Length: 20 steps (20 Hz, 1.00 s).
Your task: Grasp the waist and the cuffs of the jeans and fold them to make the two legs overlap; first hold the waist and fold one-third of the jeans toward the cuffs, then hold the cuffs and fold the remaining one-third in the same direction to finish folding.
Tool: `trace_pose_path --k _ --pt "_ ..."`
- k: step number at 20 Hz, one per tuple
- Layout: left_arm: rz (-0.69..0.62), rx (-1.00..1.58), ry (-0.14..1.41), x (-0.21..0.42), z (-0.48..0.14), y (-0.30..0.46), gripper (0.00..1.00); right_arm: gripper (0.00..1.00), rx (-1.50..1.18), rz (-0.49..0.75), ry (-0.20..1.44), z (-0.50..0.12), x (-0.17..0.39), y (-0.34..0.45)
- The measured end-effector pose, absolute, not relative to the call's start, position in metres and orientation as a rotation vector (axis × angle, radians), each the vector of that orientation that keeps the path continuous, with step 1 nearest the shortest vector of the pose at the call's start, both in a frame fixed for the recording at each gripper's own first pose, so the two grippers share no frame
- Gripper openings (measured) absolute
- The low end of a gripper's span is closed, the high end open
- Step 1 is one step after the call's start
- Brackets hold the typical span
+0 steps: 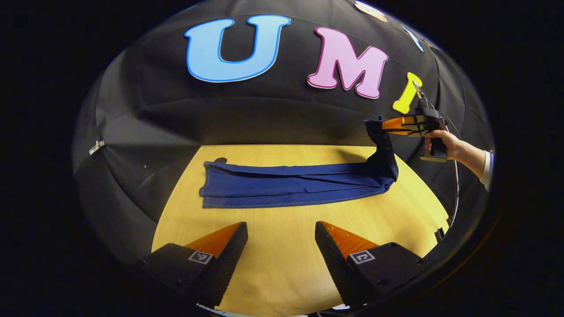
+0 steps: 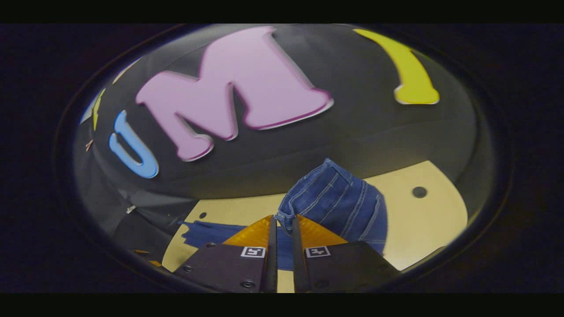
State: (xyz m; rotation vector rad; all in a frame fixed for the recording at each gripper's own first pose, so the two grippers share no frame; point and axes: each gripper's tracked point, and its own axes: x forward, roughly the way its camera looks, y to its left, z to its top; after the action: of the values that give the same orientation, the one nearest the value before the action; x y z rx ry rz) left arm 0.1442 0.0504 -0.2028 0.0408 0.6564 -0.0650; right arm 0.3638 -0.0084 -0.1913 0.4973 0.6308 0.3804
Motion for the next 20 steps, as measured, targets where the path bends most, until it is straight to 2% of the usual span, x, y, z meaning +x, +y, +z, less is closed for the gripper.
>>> trace_pose_path --k 5,8,12,15,16,17,19,20 --pt "0.02 0.018 0.68 0.114 -0.208 0.088 0.97 0.13 0.446 0.505 0.721 -0.214 0.336 0.025" --pt "0.066 -0.021 0.696 0.1 -0.215 0.106 0.96 0.13 0.397 0.544 0.894 -0.276 0.305 0.049" --pt "0.064 -0.084 0.714 0.11 -0.224 0.116 0.97 0.13 0.333 0.601 0.861 -0.284 0.287 0.071" --pt "0.052 -0.136 0.733 0.145 -0.23 0.122 0.97 0.13 0.363 0.608 0.837 -0.27 0.291 0.071" --pt "0.046 -0.152 0.734 0.161 -0.229 0.124 0.92 0.13 0.366 0.611 0.829 -0.262 0.291 0.068" --pt "0.044 -0.163 0.733 0.18 -0.225 0.128 0.97 0.16 0.376 0.629 0.82 -0.253 0.29 0.066" --pt "0.044 -0.174 0.73 0.223 -0.22 0.139 0.97 0.19 0.359 0.653 0.8 -0.236 0.285 0.053" --pt "0.058 -0.177 0.74 0.246 -0.217 0.149 0.97 0.41 0.336 0.66 0.784 -0.226 0.286 0.041"
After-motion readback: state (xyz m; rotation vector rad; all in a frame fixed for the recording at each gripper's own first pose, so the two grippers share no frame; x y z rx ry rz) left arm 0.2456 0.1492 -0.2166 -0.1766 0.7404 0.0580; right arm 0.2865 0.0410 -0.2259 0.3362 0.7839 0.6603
